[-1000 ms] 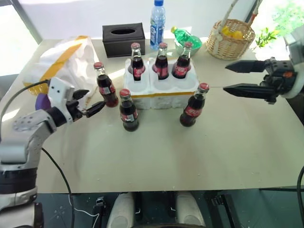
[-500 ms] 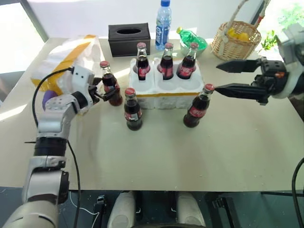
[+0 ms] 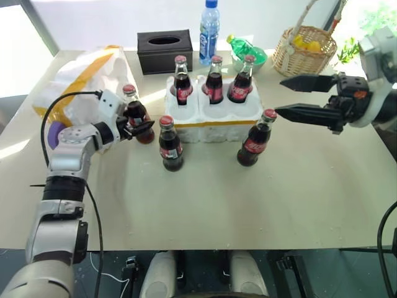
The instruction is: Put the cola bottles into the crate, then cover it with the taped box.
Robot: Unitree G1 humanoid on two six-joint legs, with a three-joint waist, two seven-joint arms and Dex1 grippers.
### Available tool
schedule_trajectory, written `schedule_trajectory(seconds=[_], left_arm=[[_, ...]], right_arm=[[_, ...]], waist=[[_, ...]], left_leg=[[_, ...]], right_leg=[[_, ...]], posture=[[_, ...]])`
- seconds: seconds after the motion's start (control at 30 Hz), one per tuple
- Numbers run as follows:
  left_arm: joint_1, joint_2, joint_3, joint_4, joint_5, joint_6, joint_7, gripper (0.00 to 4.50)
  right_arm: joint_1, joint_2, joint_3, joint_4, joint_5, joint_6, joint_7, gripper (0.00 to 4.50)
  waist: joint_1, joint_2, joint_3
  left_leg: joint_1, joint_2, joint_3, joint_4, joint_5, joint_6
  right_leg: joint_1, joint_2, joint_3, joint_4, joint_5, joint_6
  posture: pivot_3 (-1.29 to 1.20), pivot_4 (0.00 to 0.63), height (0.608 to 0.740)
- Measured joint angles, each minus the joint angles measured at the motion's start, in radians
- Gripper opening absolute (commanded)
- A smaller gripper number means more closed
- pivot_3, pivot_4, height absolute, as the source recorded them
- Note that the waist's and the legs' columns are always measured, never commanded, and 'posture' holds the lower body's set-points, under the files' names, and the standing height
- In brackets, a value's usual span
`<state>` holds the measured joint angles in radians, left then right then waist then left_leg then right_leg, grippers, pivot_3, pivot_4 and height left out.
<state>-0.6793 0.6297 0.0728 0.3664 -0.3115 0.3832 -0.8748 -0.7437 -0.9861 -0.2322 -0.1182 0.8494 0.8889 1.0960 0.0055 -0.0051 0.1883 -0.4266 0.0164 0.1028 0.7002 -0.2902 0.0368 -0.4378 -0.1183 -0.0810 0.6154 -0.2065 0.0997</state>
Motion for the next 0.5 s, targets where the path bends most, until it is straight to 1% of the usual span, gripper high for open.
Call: schedule_trajectory(seconds=[0.07, 0.13, 0.2, 0.27, 0.33, 0.37, 0.43, 0.5], left_arm=[[0.003, 0.032, 0.02, -0.069, -0.07, 0.09, -0.052, 2.77], [-0.034, 0.064, 0.036, -0.106, -0.123, 0.158, -0.094, 2.77], [-0.124, 0.083, 0.04, -0.101, -0.156, 0.205, -0.137, 2.77], [-0.233, 0.079, 0.033, -0.073, -0.168, 0.214, -0.185, 2.77], [-0.318, 0.057, 0.019, -0.021, -0.166, 0.191, -0.22, 2.77], [-0.375, 0.025, 0.008, 0.038, -0.152, 0.164, -0.242, 2.77], [-0.439, -0.028, -0.023, 0.128, -0.129, 0.115, -0.265, 2.77], [-0.503, -0.111, -0.05, 0.264, -0.097, 0.046, -0.282, 2.77]], right_arm=[[0.006, 0.001, -0.013, -0.004, 0.001, 0.0, -0.014, 4.5], [0.015, 0.003, -0.019, -0.02, 0.007, 0.002, -0.026, 4.5], [0.03, 0.004, -0.028, -0.037, 0.02, 0.011, -0.043, 4.5], [0.042, 0.004, -0.045, -0.047, 0.03, 0.022, -0.062, 4.5], [0.055, 0.001, -0.067, -0.058, 0.039, 0.026, -0.078, 4.5], [0.07, -0.004, -0.084, -0.068, 0.041, 0.032, -0.089, 4.5], [0.085, -0.009, -0.105, -0.084, 0.05, 0.044, -0.108, 4.5], [0.116, -0.017, -0.142, -0.108, 0.065, 0.06, -0.134, 4.5]], waist=[[0.002, -0.002, 0.001], [0.009, -0.003, 0.002], [0.016, -0.004, 0.002], [0.019, -0.004, 0.002], [0.022, -0.004, 0.002], [0.026, -0.004, 0.002], [0.03, -0.004, 0.002], [0.034, -0.004, 0.002]], left_leg=[[-0.001, 0.0, 0.0, 0.0, 0.0, 0.0], [-0.001, 0.0, -0.001, 0.001, 0.0, 0.0], [-0.001, -0.001, -0.001, 0.002, 0.0, 0.0], [-0.001, -0.002, -0.001, 0.002, 0.0, 0.0], [0.0, -0.002, 0.0, 0.002, 0.0, 0.0], [0.0, -0.003, 0.0, 0.002, 0.0, 0.0], [0.0, -0.004, 0.002, 0.002, 0.0, 0.001], [0.0, -0.004, 0.001, 0.002, 0.0, 0.001]], right_leg=[[0.0, 0.0, 0.0, 0.0, 0.0, 0.0], [0.0, 0.0, 0.0, 0.0, 0.0, 0.0], [0.002, 0.0, -0.001, -0.001, 0.001, 0.001], [0.003, -0.001, -0.001, -0.001, 0.001, 0.003], [0.004, -0.001, -0.001, -0.001, 0.002, 0.003], [0.004, 0.0, -0.001, -0.001, 0.002, 0.003], [0.004, 0.0, -0.001, -0.001, 0.002, 0.003], [0.004, 0.0, -0.001, -0.002, 0.002, 0.003]], posture=[[0.0, 0.15, 0.74], [0.0, 0.15, 0.74], [0.0, 0.15, 0.74], [0.0, 0.15, 0.74], [0.0, 0.15, 0.74], [0.0, 0.15, 0.74], [0.0, 0.15, 0.74], [0.0, 0.15, 0.74]])
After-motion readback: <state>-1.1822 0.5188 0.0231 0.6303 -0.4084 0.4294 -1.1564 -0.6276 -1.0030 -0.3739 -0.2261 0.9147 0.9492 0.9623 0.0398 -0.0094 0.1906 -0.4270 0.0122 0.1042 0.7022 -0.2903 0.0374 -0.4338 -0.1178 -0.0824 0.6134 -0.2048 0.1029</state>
